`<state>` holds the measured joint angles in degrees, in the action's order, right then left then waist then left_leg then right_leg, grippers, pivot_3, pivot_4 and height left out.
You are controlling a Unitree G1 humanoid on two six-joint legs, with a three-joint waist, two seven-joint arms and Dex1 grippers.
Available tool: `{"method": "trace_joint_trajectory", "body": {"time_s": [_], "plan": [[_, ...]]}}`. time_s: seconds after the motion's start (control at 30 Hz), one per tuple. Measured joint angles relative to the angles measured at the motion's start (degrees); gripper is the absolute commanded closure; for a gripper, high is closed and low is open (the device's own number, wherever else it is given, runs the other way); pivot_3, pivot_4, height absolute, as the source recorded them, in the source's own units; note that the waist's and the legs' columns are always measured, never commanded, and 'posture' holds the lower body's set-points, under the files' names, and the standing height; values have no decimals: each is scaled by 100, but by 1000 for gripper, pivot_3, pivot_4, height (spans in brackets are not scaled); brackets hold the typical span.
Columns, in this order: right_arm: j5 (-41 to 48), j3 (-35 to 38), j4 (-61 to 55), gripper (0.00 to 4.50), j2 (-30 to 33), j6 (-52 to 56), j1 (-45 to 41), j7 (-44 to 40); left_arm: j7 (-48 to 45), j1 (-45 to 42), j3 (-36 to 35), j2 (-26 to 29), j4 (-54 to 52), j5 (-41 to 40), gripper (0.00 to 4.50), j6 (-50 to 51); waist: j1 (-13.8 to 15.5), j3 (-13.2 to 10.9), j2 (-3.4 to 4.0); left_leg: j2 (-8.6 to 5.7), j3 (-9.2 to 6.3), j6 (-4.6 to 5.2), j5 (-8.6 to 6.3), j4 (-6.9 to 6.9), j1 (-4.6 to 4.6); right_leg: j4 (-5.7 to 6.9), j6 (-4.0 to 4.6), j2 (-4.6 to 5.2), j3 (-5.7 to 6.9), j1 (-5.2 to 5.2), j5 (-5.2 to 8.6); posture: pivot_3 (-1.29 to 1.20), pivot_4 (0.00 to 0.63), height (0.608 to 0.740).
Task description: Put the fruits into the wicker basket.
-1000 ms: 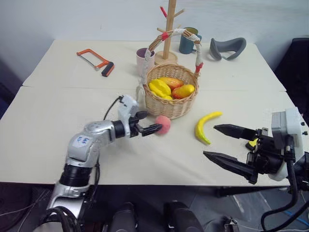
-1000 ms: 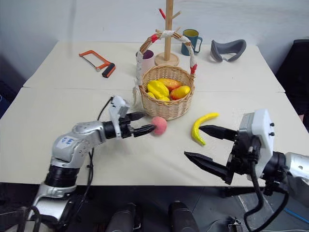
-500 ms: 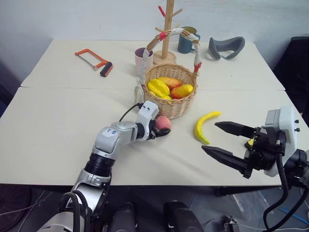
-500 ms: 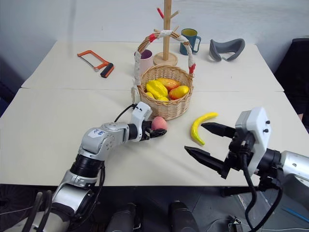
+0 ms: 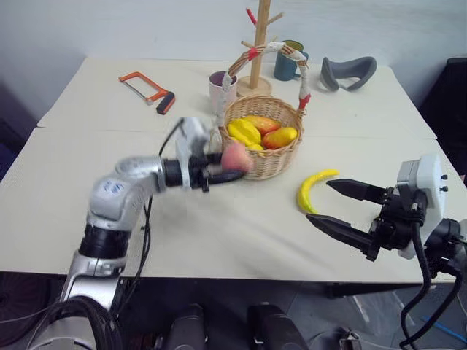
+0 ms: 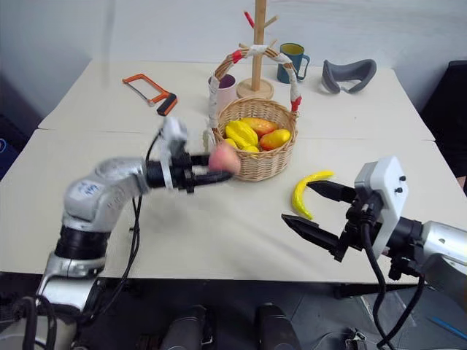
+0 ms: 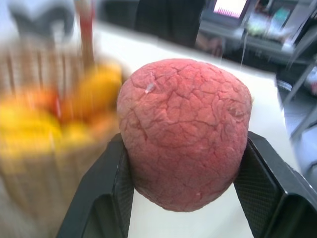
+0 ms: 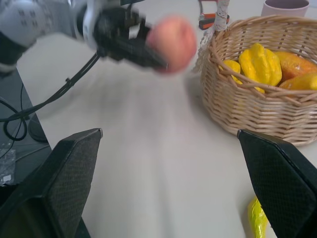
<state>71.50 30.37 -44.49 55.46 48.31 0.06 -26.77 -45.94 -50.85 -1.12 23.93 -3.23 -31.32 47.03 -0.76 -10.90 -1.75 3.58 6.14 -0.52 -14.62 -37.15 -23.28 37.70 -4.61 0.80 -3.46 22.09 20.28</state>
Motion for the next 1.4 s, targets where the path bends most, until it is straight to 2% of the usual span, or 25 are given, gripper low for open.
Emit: {"method": "trace_joint_trajectory", "body": {"time_s": [0.03, 0.1, 0.17, 0.23, 0.27, 0.37, 0.4, 0.43, 0.67, 0.73, 0.8, 0.87, 0.97, 1.13, 1.27, 1.37, 1.4], "plan": [[-43, -32, 18, 0, 0, -10, -38, 7, 260, -298, -34, -175, 140, 15, 2123, 124, 7, 0, 0, 0, -1, 1, -1, 1, 2, -3, -1, -1, -1, -2, 0, 0, 150, 740], [-184, -134, 65, 0, 0, -62, -191, 51, 1358, -1081, 25, -687, 941, 515, 2123, 446, 56, -1, -1, -4, -10, 21, -12, -7, 1, -7, -6, -7, -2, -6, -2, 0, 150, 740], [-266, -170, 69, 0, -1, -101, -263, 101, 2154, -1402, 152, -945, 1556, 992, 2123, 527, 44, -1, -1, -4, -7, 20, -12, 0, 2, -9, -7, -8, -10, -5, -2, 0, 150, 740], [-352, -204, 87, 0, -12, -102, -260, 157, 2436, -1376, 257, -1063, 1996, 1271, 1404, 446, -20, -1, -1, 5, 11, -13, 7, 9, -7, -2, -5, -13, -17, 20, -1, 0, 150, 740], [-400, -220, 94, 0, -23, -103, -255, 191, 2455, -1346, 353, -1081, 2164, 1390, 1272, 349, -43, -1, -2, 8, 14, -21, 11, 10, -23, 7, -3, -14, -17, 40, 0, 0, 150, 740], [-510, -281, 108, 0, -100, -103, -169, 267, 2380, -1290, 515, -1180, 2369, 1570, 281, 85, -67, -1, -2, 16, 13, -40, 21, 17, -35, 14, 7, -22, -15, 60, 5, 0, 150, 740], [-515, -284, 104, 0, -110, -104, -151, 282, 2334, -1290, 514, -1194, 2373, 1575, 33, 20, -70, -1, -2, 17, 14, -42, 22, 18, -34, 14, 8, -24, -15, 60, 6, 0, 150, 740], [-523, -284, 97, 0, -111, -104, -123, 302, 2265, -1290, 508, -1201, 2367, 1570, 33, -36, -74, -1, -1, 17, 15, -43, 23, 18, -32, 15, 8, -23, -15, 60, 6, 0, 150, 740], [-584, -94, 22, 0, -192, -88, 287, 588, 1038, -950, 215, -913, 1492, 833, 33, 21, -79, -1, -1, 15, 24, -44, 25, 9, -7, 24, 8, -19, -18, 37, 6, 0, 150, 740], [-632, -115, -143, 0, -310, -35, 524, 943, -424, -466, 216, 48, 743, 254, 33, -97, -166, 0, 0, 27, 39, -59, 25, 32, 9, 27, 20, -26, -26, 40, 12, 0, 150, 740], [-795, -438, -83, 0, -549, 110, 560, 1407, -1670, -20, 238, 1038, 496, 189, 33, -545, -260, 0, 1, 34, 44, -75, 30, 42, 20, 38, 35, -29, -25, 48, 20, 0, 150, 740], [-1159, -970, 96, 0, -795, 253, 354, 1907, -2594, 311, 400, 1637, 416, 247, 33, -1031, -244, 0, 1, 30, 38, -77, 39, 42, 20, 45, 42, -26, -22, 48, 23, 0, 150, 740], [-1616, -1563, 445, 0, -1260, 325, -133, 2353, -3279, 490, 613, 1906, 312, 254, 33, -1365, -183, 1, -4, 21, 23, -62, 39, 27, 7, 38, 43, -18, -16, 42, 19, 0, 150, 740], [-2489, -2586, 1304, 0, -1765, 289, -852, 2403, -3274, 492, 641, 1810, 175, 258, 33, -1517, -113, 1, -4, 15, 30, -9, 8, 15, -1, 33, 37, -12, -19, 43, 16, 0, 150, 740], [-3058, -2995, 2081, 0, -2200, 169, -1192, 2280, -3118, 493, 652, 1740, 139, 280, 33, -1536, -102, 1, -4, 20, 33, -15, 8, 14, -9, 35, 37, -18, -20, 55, 16, 0, 150, 740], [-3503, -3256, 2448, 590, -2270, 3, -1393, 2083, -3008, 493, 654, 1725, 131, 329, 0, -1554, -110, 1, -4, 20, 37, -17, 8, 13, -10, 35, 37, -19, -22, 57, 16, 0, 150, 740], [-3682, -3326, 2567, 923, -2286, -79, -1438, 2021, -2971, 493, 654, 1717, 129, 334, 0, -1555, -115, 1, -4, 21, 39, -16, 8, 13, -9, 36, 36, -18, -23, 57, 16, 0, 150, 740]]}}
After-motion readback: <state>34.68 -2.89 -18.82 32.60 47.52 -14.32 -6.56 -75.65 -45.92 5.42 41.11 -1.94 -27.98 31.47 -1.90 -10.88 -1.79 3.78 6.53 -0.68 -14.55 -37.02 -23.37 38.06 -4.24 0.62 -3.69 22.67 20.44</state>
